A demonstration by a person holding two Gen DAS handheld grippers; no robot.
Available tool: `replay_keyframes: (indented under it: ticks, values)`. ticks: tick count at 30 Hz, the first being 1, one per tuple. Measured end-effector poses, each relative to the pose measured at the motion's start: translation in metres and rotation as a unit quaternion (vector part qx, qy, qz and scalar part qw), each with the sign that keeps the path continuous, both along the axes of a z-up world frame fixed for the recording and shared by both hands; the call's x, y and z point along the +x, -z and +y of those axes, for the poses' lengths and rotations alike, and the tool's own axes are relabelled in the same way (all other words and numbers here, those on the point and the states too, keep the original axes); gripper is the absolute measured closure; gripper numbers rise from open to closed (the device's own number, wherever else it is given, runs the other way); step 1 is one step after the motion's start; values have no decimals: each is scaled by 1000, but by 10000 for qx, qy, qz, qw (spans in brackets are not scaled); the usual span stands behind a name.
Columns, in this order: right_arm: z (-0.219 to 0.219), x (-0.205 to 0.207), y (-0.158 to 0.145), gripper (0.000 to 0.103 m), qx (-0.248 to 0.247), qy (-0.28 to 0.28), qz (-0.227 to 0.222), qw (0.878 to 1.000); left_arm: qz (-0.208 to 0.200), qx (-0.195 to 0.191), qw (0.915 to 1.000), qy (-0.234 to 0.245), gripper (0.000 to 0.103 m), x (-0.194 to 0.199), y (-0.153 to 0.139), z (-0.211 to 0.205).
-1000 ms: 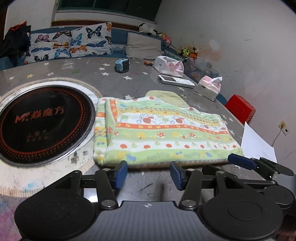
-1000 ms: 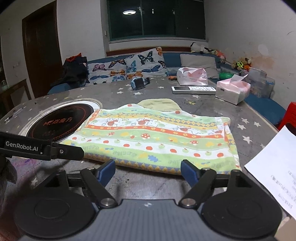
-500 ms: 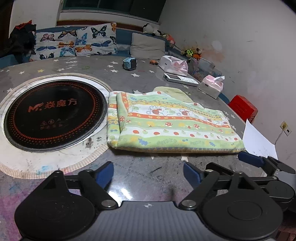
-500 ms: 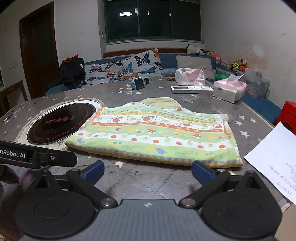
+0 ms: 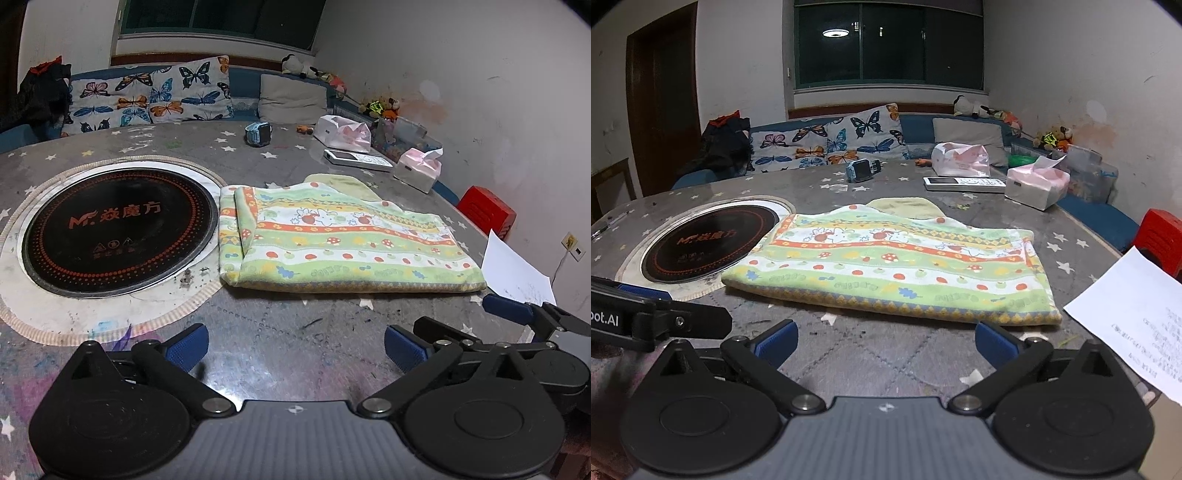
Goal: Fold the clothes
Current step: 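Open both grippers and withdraw them from the folded bundle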
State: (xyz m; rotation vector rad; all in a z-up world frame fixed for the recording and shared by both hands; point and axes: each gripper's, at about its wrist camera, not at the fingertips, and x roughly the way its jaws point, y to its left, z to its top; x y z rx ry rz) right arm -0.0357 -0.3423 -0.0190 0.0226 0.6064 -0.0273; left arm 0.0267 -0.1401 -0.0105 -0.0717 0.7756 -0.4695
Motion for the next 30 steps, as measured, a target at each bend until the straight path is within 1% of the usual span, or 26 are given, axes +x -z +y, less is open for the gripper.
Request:
replay_keyframes:
  ticks: [7, 13, 30]
  values:
    - [6, -7, 2, 0, -84, 47, 54, 9999, 28, 63, 10000, 1, 0, -4, 3, -2]
    - [3, -8, 4, 0, -22, 110, 106, 9999, 13, 153, 9999, -4, 0, -6, 4, -3]
    - [-1, -9, 9, 0, 99, 214, 202, 9995, -18, 232, 9997, 3, 0, -8, 4, -6]
